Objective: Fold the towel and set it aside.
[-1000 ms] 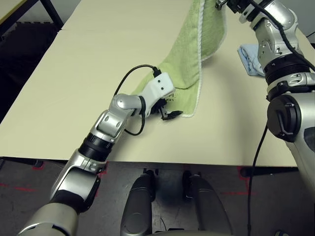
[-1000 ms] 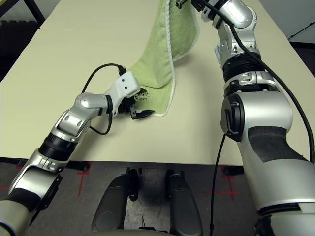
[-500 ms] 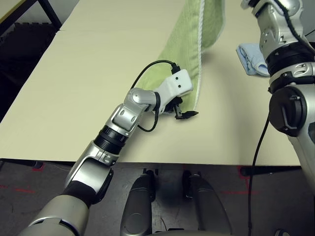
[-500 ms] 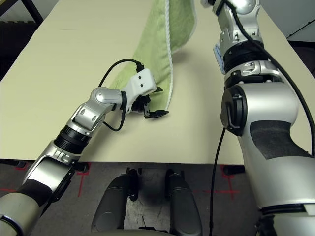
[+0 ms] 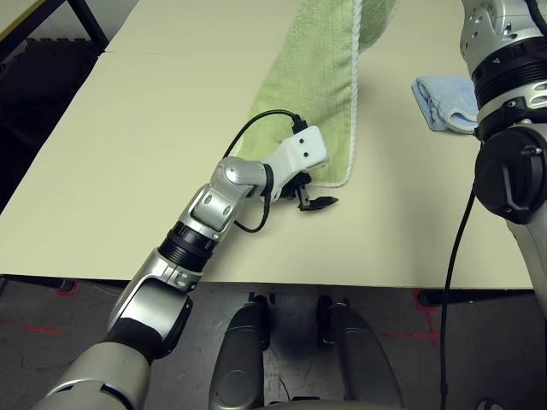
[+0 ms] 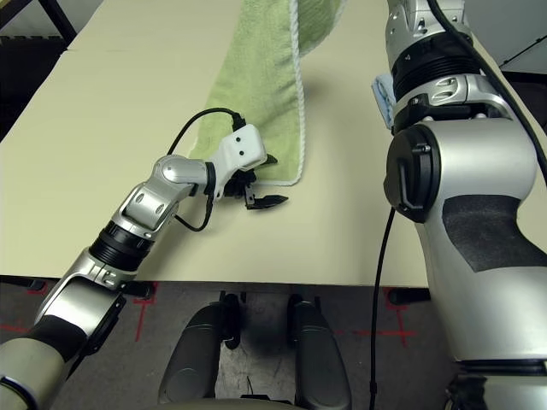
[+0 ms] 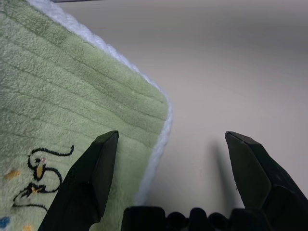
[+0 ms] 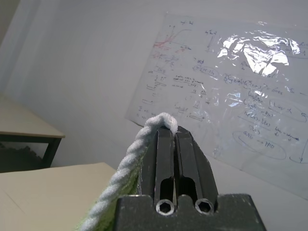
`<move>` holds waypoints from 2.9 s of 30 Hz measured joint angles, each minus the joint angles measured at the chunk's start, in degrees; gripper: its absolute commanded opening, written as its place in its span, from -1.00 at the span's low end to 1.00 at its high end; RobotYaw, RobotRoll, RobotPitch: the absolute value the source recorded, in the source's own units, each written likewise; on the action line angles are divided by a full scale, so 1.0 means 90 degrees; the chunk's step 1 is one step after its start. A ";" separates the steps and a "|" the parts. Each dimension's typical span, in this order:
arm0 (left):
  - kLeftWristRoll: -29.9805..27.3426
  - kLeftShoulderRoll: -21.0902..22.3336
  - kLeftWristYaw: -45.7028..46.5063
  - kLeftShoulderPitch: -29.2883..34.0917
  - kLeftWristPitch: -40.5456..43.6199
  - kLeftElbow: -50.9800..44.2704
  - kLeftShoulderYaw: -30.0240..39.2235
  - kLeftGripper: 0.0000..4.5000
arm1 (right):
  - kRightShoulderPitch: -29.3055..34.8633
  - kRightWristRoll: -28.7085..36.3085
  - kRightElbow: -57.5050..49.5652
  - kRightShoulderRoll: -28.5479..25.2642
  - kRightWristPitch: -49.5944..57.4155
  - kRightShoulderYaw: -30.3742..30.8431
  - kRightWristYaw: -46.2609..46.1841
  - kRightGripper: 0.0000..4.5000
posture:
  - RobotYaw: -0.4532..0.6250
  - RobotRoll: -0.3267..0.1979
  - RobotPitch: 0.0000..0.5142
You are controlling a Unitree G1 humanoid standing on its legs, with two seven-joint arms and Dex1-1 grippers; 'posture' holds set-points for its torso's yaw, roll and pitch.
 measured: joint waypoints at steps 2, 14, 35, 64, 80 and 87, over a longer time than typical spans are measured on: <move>0.0000 -0.0056 0.0028 0.0029 0.0018 -0.0005 0.0000 1.00 | 0.0000 0.0008 0.0000 0.0000 0.0000 0.0000 0.0009 -1.00 | 0.01 0.25 -0.04; 0.0143 -0.1148 0.1158 -0.0429 0.0043 0.1074 0.0246 1.00 | 0.0003 0.0068 -0.0001 0.0058 0.0004 -0.0001 0.0114 -1.00 | 0.00 0.25 -0.04; 0.0399 -0.1273 0.1112 -0.0431 0.0613 0.0480 0.0198 1.00 | 0.0008 0.0082 -0.0001 0.0095 0.0028 0.0001 0.0175 -1.00 | 0.03 0.25 -0.04; 0.0446 -0.1575 0.1189 -0.0515 0.0457 0.1709 0.0063 0.51 | 0.0010 0.0083 -0.0001 0.0137 0.0040 0.0006 0.0197 -1.00 | 0.02 0.25 -0.06; 0.0448 -0.1359 0.1003 -0.0557 0.0475 0.1809 0.0329 -0.99 | 0.0010 0.0084 -0.0001 0.0138 0.0040 0.0006 0.0206 -1.00 | 0.02 0.25 -0.09; 0.0347 -0.1033 0.0684 -0.0369 0.0729 0.1282 0.0357 -0.99 | 0.0066 0.0073 -0.0001 0.0126 0.0040 0.0012 0.0201 -1.00 | 0.00 0.25 -0.10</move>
